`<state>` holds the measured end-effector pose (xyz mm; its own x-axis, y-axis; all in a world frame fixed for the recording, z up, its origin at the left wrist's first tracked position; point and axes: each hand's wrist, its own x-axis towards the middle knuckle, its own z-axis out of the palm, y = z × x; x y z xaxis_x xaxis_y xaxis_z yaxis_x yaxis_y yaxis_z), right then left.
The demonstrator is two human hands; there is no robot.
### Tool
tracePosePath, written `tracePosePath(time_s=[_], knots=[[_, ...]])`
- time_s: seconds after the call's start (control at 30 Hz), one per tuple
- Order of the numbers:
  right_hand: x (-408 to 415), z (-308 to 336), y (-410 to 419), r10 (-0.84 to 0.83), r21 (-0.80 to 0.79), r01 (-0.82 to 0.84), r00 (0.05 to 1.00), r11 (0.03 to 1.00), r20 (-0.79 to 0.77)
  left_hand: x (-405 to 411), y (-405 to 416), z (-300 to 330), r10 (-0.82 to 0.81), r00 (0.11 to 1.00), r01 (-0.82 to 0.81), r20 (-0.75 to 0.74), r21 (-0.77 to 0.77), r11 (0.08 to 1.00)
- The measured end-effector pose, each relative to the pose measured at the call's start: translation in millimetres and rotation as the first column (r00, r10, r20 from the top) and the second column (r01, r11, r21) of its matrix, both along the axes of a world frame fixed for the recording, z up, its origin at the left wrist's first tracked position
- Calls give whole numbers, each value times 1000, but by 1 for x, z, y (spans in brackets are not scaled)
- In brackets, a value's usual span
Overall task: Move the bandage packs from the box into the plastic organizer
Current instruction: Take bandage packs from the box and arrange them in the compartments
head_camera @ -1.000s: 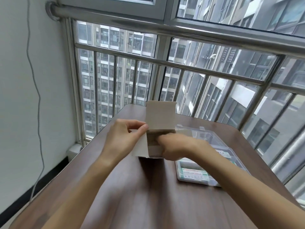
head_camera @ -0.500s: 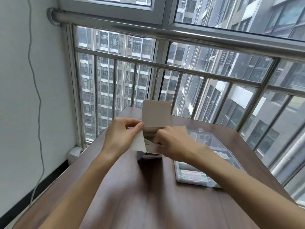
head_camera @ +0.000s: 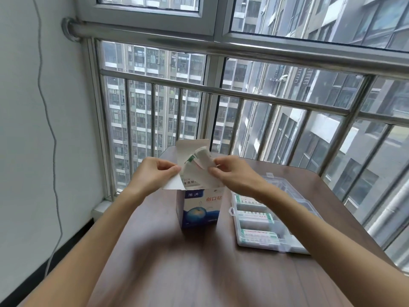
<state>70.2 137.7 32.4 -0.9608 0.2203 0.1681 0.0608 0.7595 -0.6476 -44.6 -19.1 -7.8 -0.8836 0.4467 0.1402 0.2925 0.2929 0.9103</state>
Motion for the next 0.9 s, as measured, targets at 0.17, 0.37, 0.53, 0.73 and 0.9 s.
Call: tracePosePath(time_s=[0.17,0.37,0.53,0.73,0.9], knots=[[-5,5,7,-54,-203,57,998,977,20,-1,0,4,45,986,-80,-163,-218,973],[-1,-1,16,-111,-456,88,993,885,-25,26,5,19,283,827,-324,-486,0,946],[19,2,26,-97,-574,4,987,819,-132,54,15,36,174,901,-142,-397,109,984],[74,-20,40,-54,-276,-49,934,960,-353,87,48,34,-228,959,231,169,-1,973],[97,-60,71,-37,266,171,895,949,-444,100,78,12,-360,880,369,310,33,929]])
